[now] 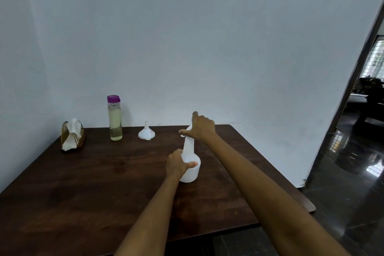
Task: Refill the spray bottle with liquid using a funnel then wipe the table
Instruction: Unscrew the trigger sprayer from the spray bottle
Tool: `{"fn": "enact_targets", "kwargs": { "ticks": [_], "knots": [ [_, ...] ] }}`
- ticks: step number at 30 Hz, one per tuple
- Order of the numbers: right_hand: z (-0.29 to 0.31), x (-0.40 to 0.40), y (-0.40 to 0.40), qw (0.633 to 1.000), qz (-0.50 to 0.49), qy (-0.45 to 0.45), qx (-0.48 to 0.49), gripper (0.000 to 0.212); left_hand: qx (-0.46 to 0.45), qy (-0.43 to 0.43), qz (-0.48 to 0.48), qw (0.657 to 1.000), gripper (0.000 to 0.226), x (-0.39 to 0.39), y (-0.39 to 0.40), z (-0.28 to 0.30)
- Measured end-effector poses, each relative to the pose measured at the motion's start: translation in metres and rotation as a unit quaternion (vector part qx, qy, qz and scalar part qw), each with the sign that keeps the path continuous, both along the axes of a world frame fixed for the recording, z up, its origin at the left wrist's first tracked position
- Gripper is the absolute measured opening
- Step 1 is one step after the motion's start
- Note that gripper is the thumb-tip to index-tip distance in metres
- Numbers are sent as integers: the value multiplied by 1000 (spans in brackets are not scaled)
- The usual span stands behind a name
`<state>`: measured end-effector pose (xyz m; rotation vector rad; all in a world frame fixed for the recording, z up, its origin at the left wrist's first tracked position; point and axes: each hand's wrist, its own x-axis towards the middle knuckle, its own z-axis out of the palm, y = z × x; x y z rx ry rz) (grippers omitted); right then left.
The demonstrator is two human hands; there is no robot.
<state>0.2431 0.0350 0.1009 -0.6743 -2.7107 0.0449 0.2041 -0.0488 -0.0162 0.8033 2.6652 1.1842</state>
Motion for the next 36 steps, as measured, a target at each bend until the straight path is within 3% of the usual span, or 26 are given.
{"fn": "enact_targets", "kwargs": {
  "ticks": [2, 5, 7, 10, 13, 19, 21, 24, 27, 31, 34, 36],
  "knots": [
    [1, -3, 0, 996, 49, -37, -60, 62, 4, 0, -2, 1000, 74, -1, 0, -2],
    [12, -4, 3, 984, 116, -103, -88, 72, 13, -2, -4, 1000, 74, -2, 1, -1],
    [16, -2, 7, 981, 144, -114, -56, 54, 12, -4, -5, 1000, 74, -3, 0, -2],
    [18, 1, 12, 981, 187, -56, -23, 28, 12, -9, 1, 1000, 76, -1, 1, -3],
    [23, 3, 11, 978, 204, -15, -39, 28, 13, -10, 0, 1000, 75, -1, 1, -2],
    [33, -4, 3, 977, 144, -53, -148, 31, 22, -6, -11, 1000, 68, -1, -1, -2],
    [32, -8, -2, 982, 115, -41, -142, 29, 29, -5, -8, 1000, 70, 0, -1, -2],
    [30, -11, -9, 991, 32, -82, -105, 43, 37, 0, -6, 999, 71, 1, -2, -2],
    [38, -13, -11, 982, -20, -136, -126, 29, 40, 3, -7, 999, 69, 1, -2, -4],
    [49, -10, -12, 972, 0, -225, -70, 16, 36, 4, -5, 999, 72, 1, -3, -5],
    [48, -8, -4, 974, 45, -211, -62, 22, 33, -1, -4, 999, 74, 1, -2, -5],
    [51, -5, 1, 979, 72, -183, -60, 14, 29, -4, -4, 1000, 75, 0, -2, -4]
  ]
}}
